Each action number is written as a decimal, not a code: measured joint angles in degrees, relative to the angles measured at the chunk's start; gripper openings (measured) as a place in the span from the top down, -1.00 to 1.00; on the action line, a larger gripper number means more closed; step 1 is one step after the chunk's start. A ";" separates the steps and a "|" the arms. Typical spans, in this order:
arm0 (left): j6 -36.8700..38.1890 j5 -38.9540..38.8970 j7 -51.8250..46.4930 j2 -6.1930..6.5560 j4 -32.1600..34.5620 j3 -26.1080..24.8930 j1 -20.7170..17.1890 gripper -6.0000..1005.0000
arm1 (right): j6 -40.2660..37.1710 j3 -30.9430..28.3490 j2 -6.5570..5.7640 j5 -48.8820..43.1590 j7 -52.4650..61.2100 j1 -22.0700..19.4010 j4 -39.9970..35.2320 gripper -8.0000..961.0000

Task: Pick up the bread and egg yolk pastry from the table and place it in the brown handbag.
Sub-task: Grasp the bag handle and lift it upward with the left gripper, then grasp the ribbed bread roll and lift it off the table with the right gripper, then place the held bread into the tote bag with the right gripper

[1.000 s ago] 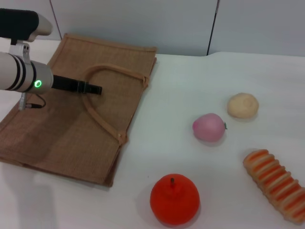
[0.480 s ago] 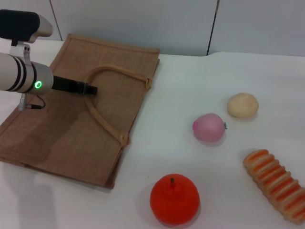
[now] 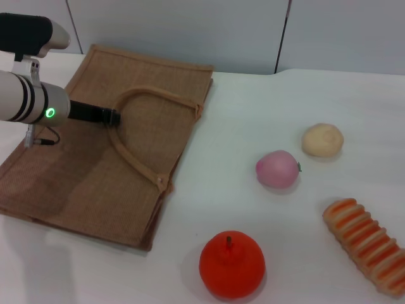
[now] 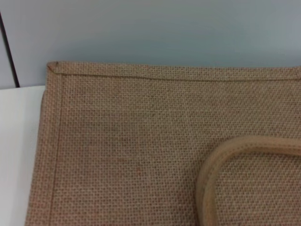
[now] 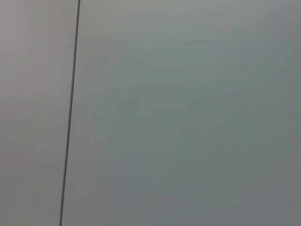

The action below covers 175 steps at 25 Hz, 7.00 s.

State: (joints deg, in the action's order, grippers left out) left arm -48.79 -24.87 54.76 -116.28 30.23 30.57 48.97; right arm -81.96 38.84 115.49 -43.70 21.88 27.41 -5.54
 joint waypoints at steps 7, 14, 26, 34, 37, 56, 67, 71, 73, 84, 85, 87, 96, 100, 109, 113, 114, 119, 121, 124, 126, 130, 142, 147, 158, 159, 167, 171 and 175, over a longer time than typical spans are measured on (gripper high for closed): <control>0.99 -1.37 0.87 -0.22 0.44 0.01 -0.17 0.66 | 0.13 0.07 0.00 -0.23 0.00 0.01 0.00 -0.84; -1.56 -18.72 12.80 -0.41 0.66 -0.29 -3.35 0.71 | 0.37 1.44 -0.39 -3.16 3.32 -0.02 -0.36 -0.84; -22.03 -54.72 41.60 -0.38 -0.47 -0.61 -13.15 0.75 | 1.69 2.21 -4.50 -33.29 33.74 0.87 -12.53 -0.84; -30.42 -62.82 48.65 -0.29 -2.19 -0.65 -16.11 0.75 | 1.40 2.20 -4.30 -53.46 50.58 1.50 -24.56 -0.84; -33.00 -64.01 48.91 -0.21 -2.25 -0.75 -16.52 0.75 | 0.91 2.20 -3.90 -60.54 56.90 1.61 -28.83 -0.84; -37.26 -65.37 48.64 0.00 -1.97 -1.39 -16.97 0.75 | -9.14 3.61 0.20 -90.46 80.91 2.04 -45.88 -0.84; -36.80 -65.40 48.87 0.00 -2.11 -1.48 -16.85 0.75 | -8.92 4.29 0.16 -96.45 84.78 3.46 -45.92 -0.83; -36.72 -65.40 49.07 0.00 -2.18 -1.48 -16.91 0.75 | -9.02 4.34 0.22 -99.89 85.37 4.68 -44.92 -0.84; -36.72 -65.40 49.06 0.00 -2.19 -1.48 -16.90 0.75 | -9.14 4.38 0.26 -101.14 85.45 5.47 -43.90 -0.84; -36.73 -65.40 49.25 0.00 -2.20 -1.48 -16.91 0.75 | -8.81 5.12 0.26 -102.46 86.23 6.91 -42.46 -0.63; -36.73 -65.39 49.25 0.00 -2.20 -1.48 -16.91 0.75 | -8.81 5.38 0.26 -102.47 86.25 6.91 -42.46 -0.61; -36.73 -65.40 49.26 0.00 -2.20 -1.48 -16.94 0.75 | -8.81 5.86 0.26 -102.47 86.29 6.91 -42.41 -0.58; -36.65 -65.39 49.29 0.00 -2.19 -2.28 -17.02 0.75 | -9.41 6.53 0.18 -102.55 86.04 7.43 -42.19 -0.44; -36.64 -65.39 49.21 0.00 -2.19 -2.27 -17.02 0.75 | -9.42 6.60 0.16 -102.40 85.21 7.43 -42.22 -0.37; -37.02 -65.39 48.83 -0.03 -2.19 -2.27 -16.79 0.75 | -9.53 6.53 -0.02 -102.14 83.57 7.43 -42.36 -0.19; -37.22 -65.39 48.40 -0.05 -2.19 -2.27 -16.74 0.75 | -9.55 6.41 -0.03 -102.06 83.45 7.45 -42.61 -0.09; -37.25 -65.40 48.19 -0.05 -2.19 -2.27 -16.73 0.75 | -9.56 6.35 -0.03 -102.01 83.27 7.46 -42.65 -0.07; -38.10 -65.39 46.84 -0.02 -1.86 -2.27 -16.71 0.75 | -10.24 5.83 -0.15 -99.91 82.09 7.29 -42.97 0.00; -38.98 -65.39 45.95 0.00 -1.58 -2.27 -16.68 0.75 | -11.35 5.26 -0.27 -98.43 81.70 7.02 -44.21 0.01; -40.59 -65.41 43.93 0.20 -1.02 -2.27 -16.54 0.75 | -13.63 4.12 -0.27 -95.56 80.31 6.56 -46.56 0.04; -41.32 -65.41 42.98 0.24 -0.63 -2.27 -16.45 0.75 | -15.16 3.70 -0.22 -92.38 78.62 6.52 -47.52 0.05; -43.46 -65.40 41.22 0.25 0.58 -2.27 -15.91 0.75 | -16.82 4.85 -0.10 -85.27 75.55 8.01 -47.74 0.12; -47.57 -65.01 37.27 0.42 0.80 -1.97 -12.28 0.75 | -4.01 26.46 0.31 -69.96 73.70 19.58 -36.59 0.29; -48.29 -65.00 36.61 0.48 0.80 -1.58 -11.36 0.75 | 5.82 36.28 0.37 -63.00 73.92 22.14 -34.64 0.29; -50.37 -64.87 35.43 0.53 0.80 -1.47 -10.14 0.75 | 37.07 61.70 0.78 -49.06 78.79 25.14 -34.79 0.34; -50.65 -64.86 35.37 0.53 0.80 -1.47 -9.95 0.75 | 39.41 63.35 0.82 -48.30 79.05 25.40 -34.68 0.35; -53.31 -65.32 34.83 0.48 0.80 -2.03 -9.39 0.75 | 56.62 71.82 0.96 -47.02 85.34 26.18 -33.96 0.38; -54.30 -65.58 34.43 0.46 0.80 -2.13 -9.12 0.75 | 62.41 71.91 0.97 -46.97 86.82 25.98 -31.95 0.39; -56.38 -67.31 34.43 0.30 0.80 -2.18 -8.97 0.75 | 66.20 71.97 0.96 -46.92 86.88 26.05 -29.21 0.40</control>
State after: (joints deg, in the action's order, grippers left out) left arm -105.16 -92.18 89.19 -115.98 31.03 28.39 40.00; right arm -15.76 110.81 116.45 -90.62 108.76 53.46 -34.75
